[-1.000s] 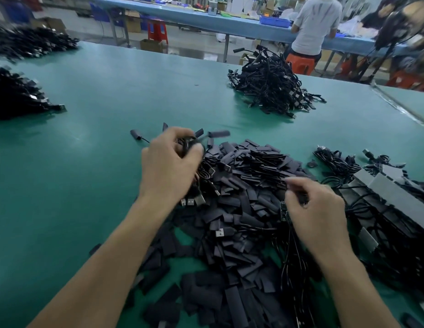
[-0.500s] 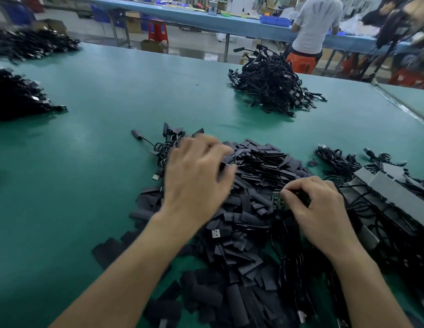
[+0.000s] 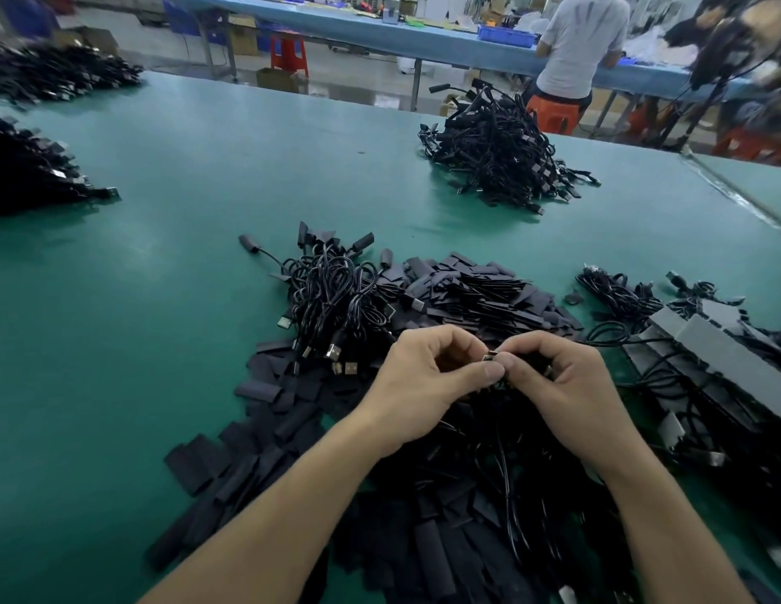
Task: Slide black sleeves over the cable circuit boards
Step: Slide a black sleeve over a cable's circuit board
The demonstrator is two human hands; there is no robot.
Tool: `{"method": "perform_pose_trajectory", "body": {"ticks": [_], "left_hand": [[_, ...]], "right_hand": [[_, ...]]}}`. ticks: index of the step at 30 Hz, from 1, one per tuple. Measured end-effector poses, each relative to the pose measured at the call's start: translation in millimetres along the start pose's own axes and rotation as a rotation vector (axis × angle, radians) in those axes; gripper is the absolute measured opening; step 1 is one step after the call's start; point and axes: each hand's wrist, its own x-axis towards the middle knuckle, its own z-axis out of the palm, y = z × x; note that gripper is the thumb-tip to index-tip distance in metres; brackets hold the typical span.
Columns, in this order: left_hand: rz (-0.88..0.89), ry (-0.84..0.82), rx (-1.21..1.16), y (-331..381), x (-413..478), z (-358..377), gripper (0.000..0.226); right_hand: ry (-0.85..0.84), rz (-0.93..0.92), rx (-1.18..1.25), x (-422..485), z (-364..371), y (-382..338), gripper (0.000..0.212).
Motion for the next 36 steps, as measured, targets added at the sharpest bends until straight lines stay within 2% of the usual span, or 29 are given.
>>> {"method": "perform_pose_trajectory", "body": {"ticks": [14,20,26,31,36], "left_hand": [[-0.126,-0.06,-0.118,3,4,-8,0.014],[-0.153,-0.073,-0.135,4,6,-7,0.017],[-0.217,-0.114,-0.26,7,9,-5,0.022],[-0.227,-0.134,-0.308,6,10,-5,0.024],[-0.22,-0.119,-0.292,4,11,-4,0.013]], "right_hand": [[-0.149,0.201,0.314,5,-1,6,0.012],[-0.223,0.238,0.318,8,-5,8,0.014],[-0.215,0.288,0.451,9,-5,6,0.017],[-0.206,0.297,0.461,8,-5,3,0.021],[-0.183,0.293,0.488,10,-9,4,0.015]]}}
